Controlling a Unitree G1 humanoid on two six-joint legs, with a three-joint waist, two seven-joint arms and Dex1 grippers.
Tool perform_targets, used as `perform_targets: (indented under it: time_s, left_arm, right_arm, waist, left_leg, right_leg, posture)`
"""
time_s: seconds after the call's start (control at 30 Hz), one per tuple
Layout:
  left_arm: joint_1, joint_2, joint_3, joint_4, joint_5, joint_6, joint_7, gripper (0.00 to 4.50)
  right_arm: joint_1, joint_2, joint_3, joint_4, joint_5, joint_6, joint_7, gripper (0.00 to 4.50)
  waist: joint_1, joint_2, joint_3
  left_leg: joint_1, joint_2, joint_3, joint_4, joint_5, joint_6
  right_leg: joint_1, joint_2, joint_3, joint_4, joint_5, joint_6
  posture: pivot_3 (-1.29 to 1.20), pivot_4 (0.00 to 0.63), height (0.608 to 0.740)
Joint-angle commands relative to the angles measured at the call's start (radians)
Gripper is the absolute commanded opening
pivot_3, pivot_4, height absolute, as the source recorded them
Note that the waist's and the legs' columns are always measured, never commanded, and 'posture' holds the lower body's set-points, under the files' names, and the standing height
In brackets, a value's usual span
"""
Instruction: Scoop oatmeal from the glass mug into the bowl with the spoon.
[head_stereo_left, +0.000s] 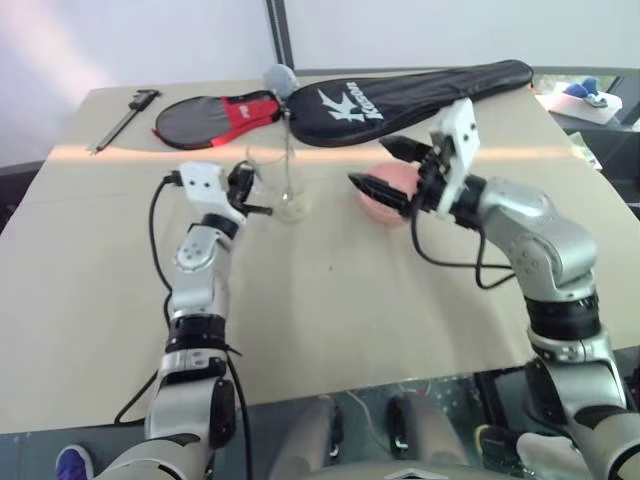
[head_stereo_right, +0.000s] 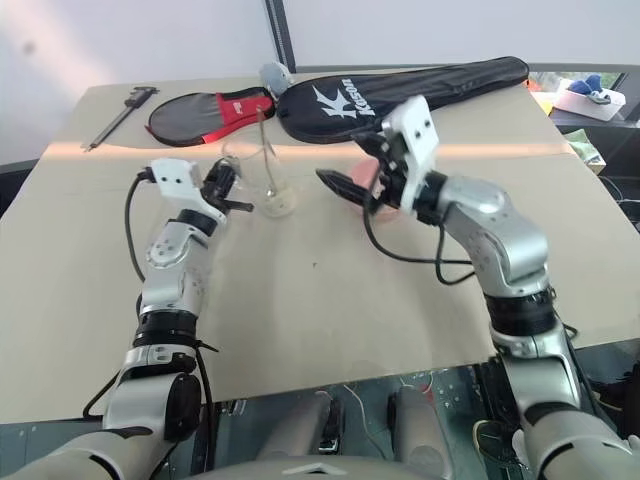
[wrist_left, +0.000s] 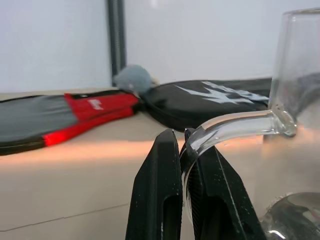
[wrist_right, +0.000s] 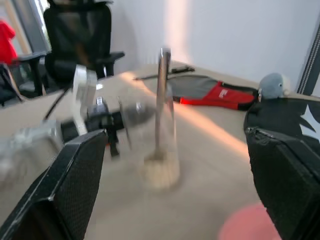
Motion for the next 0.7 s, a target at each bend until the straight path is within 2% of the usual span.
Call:
perform_targets:
  time_s: [0.03,0.23,0.33,0.53,0.7]
  left_arm:
    - [-0.031,0.036,0.051,0.062,-0.042,-0.08,-0.046,0.0]
    - [-0.094,0.084,0.066,0.284,-0.035,-0.165,-0.121,0.0]
    - [-0.111,0.107,0.056,0.367,-0.017,-0.199,-0.14,0.0]
    - [-0.123,0.125,0.047,0.454,0.002,-0.249,-0.15,0.0]
    - [-0.125,0.131,0.028,0.485,0.03,-0.276,-0.152,0.0]
  right_arm:
    - [0.126,-0.074,-0.057,-0.13,0.016,-0.109,0.095,4.47]
    - [0.415,-0.163,-0.175,-0.249,0.041,-0.284,0.21,4.47]
    - [0.526,-0.168,-0.26,-0.287,0.058,-0.368,0.222,4.47]
    - [0.649,-0.199,-0.34,-0.342,0.106,-0.389,0.212,4.47]
    - [0.665,-0.2,-0.349,-0.357,0.123,-0.402,0.201,4.47]
  waist:
    - [0.001,0.0,0.0]
    - [0.018,-0.001,0.0]
    - [0.021,-0.001,-0.001]
    - [0.022,-0.003,-0.002]
    - [0.022,-0.003,-0.002]
  left_leg:
    - [0.0,0.0,0.0,0.0,0.0,0.0]
    - [0.001,0.0,0.0,0.001,0.0,0.0]
    - [0.001,0.0,-0.001,0.001,0.0,0.0]
    - [0.004,0.0,-0.001,0.002,-0.001,0.001]
    - [0.007,0.001,-0.001,0.002,-0.001,0.001]
  right_leg:
    - [0.0,0.0,0.0,0.0,0.0,0.0]
    - [0.002,0.0,0.0,0.0,0.0,0.0]
    - [0.002,0.0,-0.001,0.0,0.0,0.0]
    - [0.006,0.0,-0.001,0.0,0.0,0.0]
    - [0.008,0.0,0.0,0.0,0.0,0.0]
  posture:
    - [0.0,0.15,0.74]
    - [0.0,0.15,0.74]
    - [0.0,0.15,0.74]
    - [0.0,0.15,0.74]
    - [0.0,0.15,0.74]
